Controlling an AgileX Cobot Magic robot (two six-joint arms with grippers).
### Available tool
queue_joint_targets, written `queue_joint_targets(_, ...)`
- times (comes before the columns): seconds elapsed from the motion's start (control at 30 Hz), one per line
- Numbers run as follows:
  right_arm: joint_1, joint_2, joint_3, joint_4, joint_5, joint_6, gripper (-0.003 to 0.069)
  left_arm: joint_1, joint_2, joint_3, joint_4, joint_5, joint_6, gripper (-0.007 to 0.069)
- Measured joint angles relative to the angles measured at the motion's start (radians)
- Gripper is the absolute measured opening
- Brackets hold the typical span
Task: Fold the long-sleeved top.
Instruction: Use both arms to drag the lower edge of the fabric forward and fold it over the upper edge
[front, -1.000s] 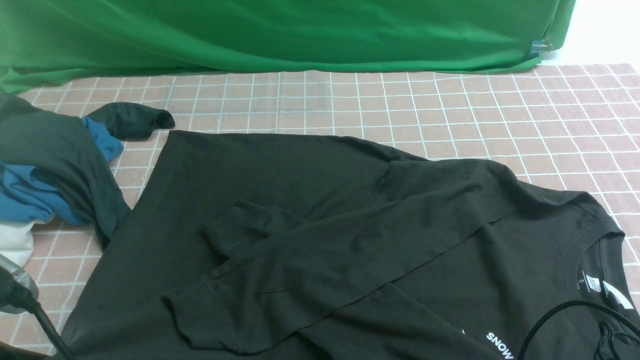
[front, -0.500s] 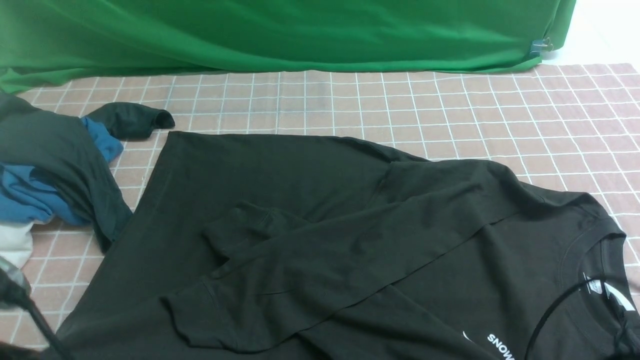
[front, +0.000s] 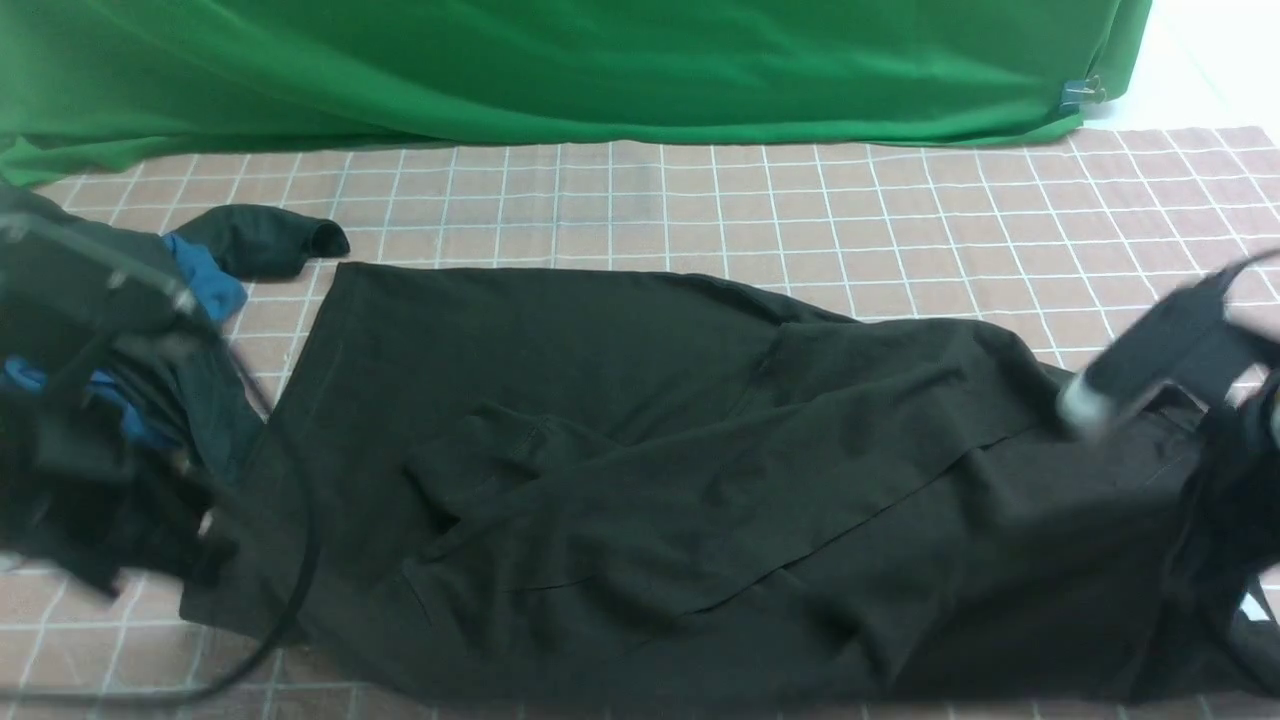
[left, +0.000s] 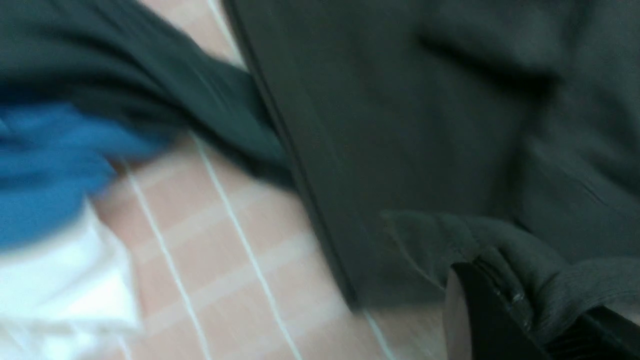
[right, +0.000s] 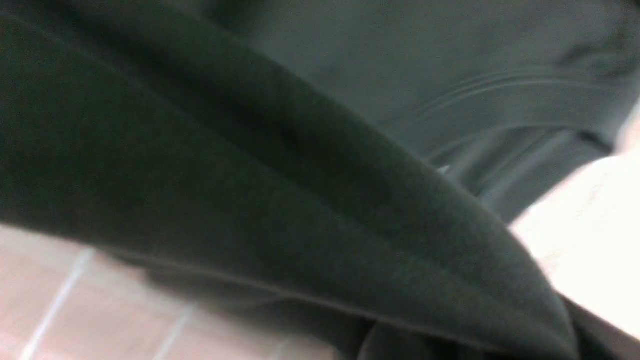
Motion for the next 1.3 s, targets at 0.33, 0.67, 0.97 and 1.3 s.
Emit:
queue_joint_targets(0.33, -0.153, 0.187, -0.159, 0.024, -0.096, -0.045, 0.0044, 0.000, 0.269, -0.117, 0.090, -0.147, -0.016, 0.0050)
queue_joint_targets(0.67, -0.224, 0.396, -0.290, 0.070, -0.127, -0.092, 0.0044, 0.001, 0.578, -0.326, 0.177, -0.265, -0.034, 0.0050)
queue_joint_targets(0.97, -0.229, 0.470, -0.357, 0.084, -0.148, -0.094, 0.0044, 0.046, 0.725, -0.475, 0.196, -0.235, -0.035, 0.0050)
queue_joint_targets(1.3, -0.229, 0.484, -0.411, 0.089, -0.194, -0.107, 0.0046, 0.053, 0.797, -0.527, 0.242, -0.267, -0.035, 0.0050)
